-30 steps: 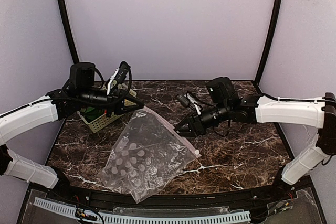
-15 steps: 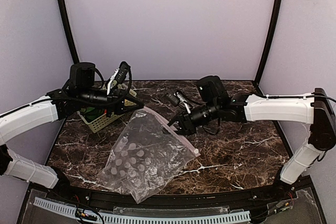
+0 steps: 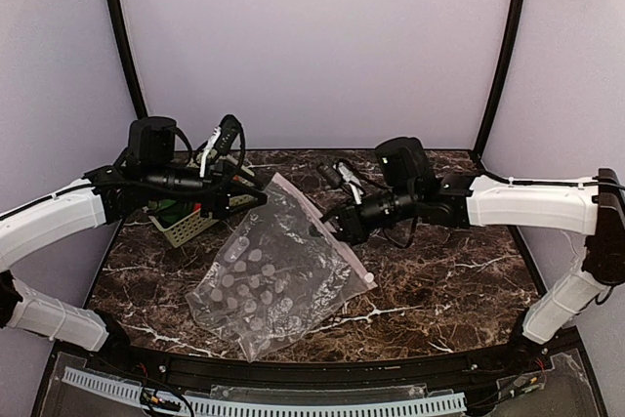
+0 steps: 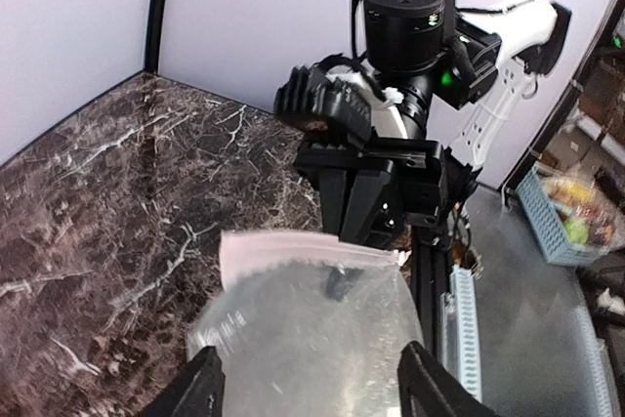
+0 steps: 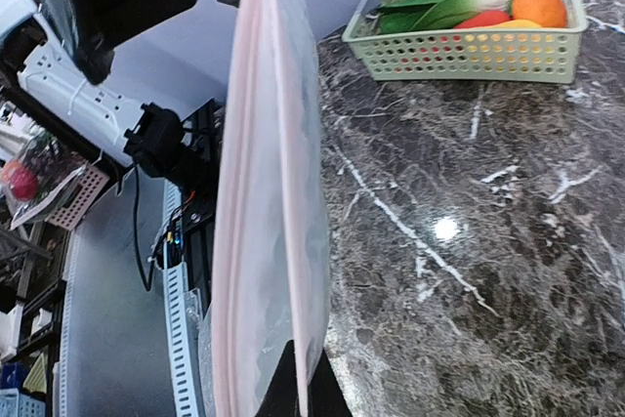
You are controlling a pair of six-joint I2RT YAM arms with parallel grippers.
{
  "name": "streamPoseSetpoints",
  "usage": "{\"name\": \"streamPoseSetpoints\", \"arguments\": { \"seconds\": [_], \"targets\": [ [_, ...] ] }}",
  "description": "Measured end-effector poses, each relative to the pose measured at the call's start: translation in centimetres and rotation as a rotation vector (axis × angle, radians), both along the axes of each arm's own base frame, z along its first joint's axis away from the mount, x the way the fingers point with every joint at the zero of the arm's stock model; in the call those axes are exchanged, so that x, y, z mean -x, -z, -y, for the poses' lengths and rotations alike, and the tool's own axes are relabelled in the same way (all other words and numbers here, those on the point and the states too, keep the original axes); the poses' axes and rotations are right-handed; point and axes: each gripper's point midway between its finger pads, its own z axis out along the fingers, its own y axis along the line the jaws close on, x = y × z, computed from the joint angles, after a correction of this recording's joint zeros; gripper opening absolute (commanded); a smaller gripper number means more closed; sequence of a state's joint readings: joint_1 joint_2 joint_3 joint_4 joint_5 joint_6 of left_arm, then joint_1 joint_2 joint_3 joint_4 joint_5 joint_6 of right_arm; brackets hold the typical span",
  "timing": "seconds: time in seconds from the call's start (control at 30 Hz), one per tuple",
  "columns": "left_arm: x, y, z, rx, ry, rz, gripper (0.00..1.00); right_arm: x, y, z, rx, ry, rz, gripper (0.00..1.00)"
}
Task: Place the food in the zip-top bag and seal the zipper
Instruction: Pass from the left arm to the right, then open the zipper food storage bag at the center of the board.
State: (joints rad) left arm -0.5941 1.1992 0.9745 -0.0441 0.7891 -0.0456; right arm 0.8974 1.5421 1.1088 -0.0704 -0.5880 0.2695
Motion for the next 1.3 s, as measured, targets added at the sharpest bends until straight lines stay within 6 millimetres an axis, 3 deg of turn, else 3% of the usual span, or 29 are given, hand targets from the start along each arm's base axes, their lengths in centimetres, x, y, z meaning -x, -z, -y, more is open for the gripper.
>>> {"name": "streamPoseSetpoints", "arguments": {
  "seconds": [0.23,0.5,0.63,0.8,0.93,1.07,1.17,1.3],
  "targets": [
    [-0.7,-1.3,-1.2,-0.015,-0.092,0.097,0.73,-4.2,-3.4,5.4,0.021,0.247,0.094,0.00],
    [-2.2,-3.8,-2.1,0.010,-0.213,0.117,0.73,-8.8,-7.0,14.9,0.203,0.618,0.234,0.00],
    [-3.1,-5.1,-2.5,0.038,-0.289,0.080,0.72,-9.7,-10.1,18.8,0.279,0.775,0.323,0.00],
    [-3.9,-4.7,-3.0,0.052,-0.370,-0.022,0.71,-9.5,-11.8,21.8,0.331,0.881,0.383,0.00],
    [-3.8,-2.2,-3.3,0.057,-0.406,-0.134,0.71,-9.4,-10.5,21.7,0.351,0.871,0.352,0.00],
    [-3.2,1.0,-3.3,0.041,-0.432,-0.235,0.70,-9.0,-6.4,19.5,0.327,0.793,0.248,0.00],
    [-2.7,2.4,-3.5,0.039,-0.455,-0.276,0.70,-8.3,-2.5,16.3,0.292,0.692,0.138,0.00],
    [-2.3,2.9,-3.8,0.088,-0.485,-0.298,0.70,-6.7,1.0,11.3,0.262,0.563,0.036,0.00]
  ]
}}
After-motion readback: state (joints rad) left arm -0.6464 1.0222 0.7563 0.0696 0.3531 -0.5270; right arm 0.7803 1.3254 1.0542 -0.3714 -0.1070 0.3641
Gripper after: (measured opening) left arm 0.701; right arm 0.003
